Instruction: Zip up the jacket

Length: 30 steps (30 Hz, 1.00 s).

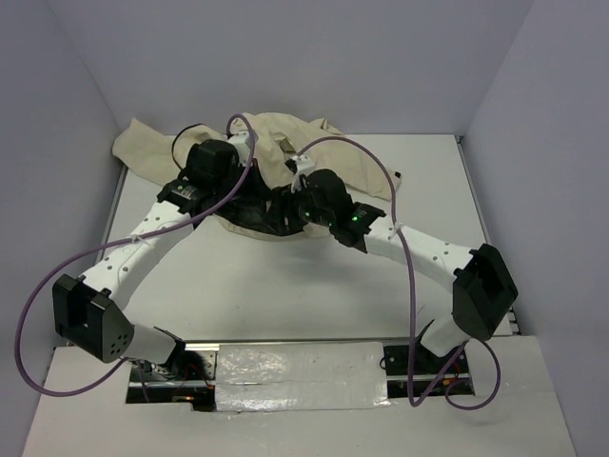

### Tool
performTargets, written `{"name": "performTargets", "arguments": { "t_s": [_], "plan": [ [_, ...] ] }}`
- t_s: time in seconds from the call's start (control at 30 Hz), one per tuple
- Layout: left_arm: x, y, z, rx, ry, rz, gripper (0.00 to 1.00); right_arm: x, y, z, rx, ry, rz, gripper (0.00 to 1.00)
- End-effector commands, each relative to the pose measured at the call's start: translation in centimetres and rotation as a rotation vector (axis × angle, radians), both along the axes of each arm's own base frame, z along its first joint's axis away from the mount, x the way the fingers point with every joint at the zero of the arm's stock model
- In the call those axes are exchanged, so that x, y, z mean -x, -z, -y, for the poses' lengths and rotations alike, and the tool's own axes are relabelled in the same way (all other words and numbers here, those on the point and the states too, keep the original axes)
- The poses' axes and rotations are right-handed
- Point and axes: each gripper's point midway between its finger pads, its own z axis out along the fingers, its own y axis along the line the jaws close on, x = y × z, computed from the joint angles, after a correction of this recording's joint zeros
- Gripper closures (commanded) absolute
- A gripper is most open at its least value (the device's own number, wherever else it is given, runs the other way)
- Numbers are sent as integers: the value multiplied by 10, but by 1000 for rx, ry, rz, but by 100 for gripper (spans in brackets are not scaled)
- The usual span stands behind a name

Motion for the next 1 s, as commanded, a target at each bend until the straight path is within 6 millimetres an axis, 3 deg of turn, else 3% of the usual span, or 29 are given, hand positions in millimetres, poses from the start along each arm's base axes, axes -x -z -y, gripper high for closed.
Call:
{"name": "performTargets", "arguments": {
  "t_s": [0.0,0.13,0.2,0.33,0.5,0.67,0.8,0.87,0.97],
  "plan": [
    [6,-9,-4,-5,3,38,100,-12,-47,5,-32,42,106,35],
    [7,-4,-6,-16,2,34,100,-5,-72,23,-78,86,163,34],
    [7,-7,-3,-2,13,42,100,-2,-73,30,-84,109,167,32],
    [11,-12,5,35,51,41,100,-9,-50,25,-31,93,167,25],
    [15,-16,11,73,84,47,100,-14,-30,6,11,10,157,23],
    [15,-24,10,89,95,69,100,-21,-19,8,17,-1,144,31],
    [19,-23,10,97,107,72,100,-18,-22,1,3,-54,167,58],
    [20,-21,10,98,108,69,100,-19,-18,-1,9,-60,160,63],
    [21,-22,10,100,114,76,100,-30,-9,10,65,16,148,49]
  ]
}}
